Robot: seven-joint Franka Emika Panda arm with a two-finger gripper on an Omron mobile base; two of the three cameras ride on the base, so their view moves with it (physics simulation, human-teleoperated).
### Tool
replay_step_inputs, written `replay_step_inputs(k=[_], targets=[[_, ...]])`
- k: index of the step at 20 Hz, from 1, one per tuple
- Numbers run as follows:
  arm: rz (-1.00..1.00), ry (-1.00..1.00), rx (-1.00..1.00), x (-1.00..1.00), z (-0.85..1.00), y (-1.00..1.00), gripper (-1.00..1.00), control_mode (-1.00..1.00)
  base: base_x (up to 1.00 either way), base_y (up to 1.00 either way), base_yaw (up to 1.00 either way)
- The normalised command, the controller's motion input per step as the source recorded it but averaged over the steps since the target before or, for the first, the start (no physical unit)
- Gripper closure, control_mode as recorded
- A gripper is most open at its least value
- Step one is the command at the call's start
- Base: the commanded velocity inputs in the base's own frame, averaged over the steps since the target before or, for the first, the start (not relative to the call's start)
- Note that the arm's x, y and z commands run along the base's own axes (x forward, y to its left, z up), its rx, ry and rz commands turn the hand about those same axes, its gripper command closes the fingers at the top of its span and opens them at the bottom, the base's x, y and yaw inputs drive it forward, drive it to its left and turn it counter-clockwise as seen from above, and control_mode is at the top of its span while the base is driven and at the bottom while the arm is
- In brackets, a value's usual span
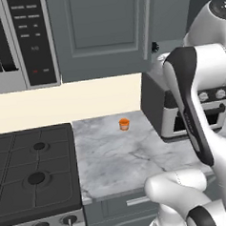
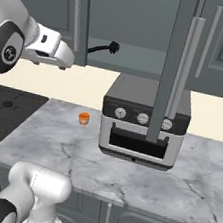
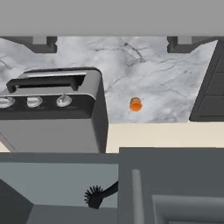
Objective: Pick the soap dispenser and dish brush from the cabinet and place them on the counter.
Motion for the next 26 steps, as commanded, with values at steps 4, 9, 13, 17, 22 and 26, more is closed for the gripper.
replay_step_inputs(k=[4, 9, 13, 17, 22, 26], targets=[[0.05, 0.0, 0.0, 0.35, 0.09, 0.13, -1.0, -1.0, 0.0, 0.0, 0.0], [0.02, -0.03, 0.0, 0.34, 0.01, 0.03, -1.0, -1.0, 0.0, 0.0, 0.0], [0.0, 0.0, 0.0, 0.42, 0.0, 0.02, -1.0, -1.0, 0.0, 0.0, 0.0], [0.0, -0.02, -0.01, 0.38, 0.02, 0.08, -1.0, -1.0, 0.0, 0.0, 0.0], [0.0, -0.02, -0.01, 0.37, 0.04, 0.05, -1.0, -1.0, 0.0, 0.0, 0.0], [-0.01, -0.01, -0.03, 0.32, 0.05, 0.0, -1.0, -1.0, 0.0, 0.0, 0.0]])
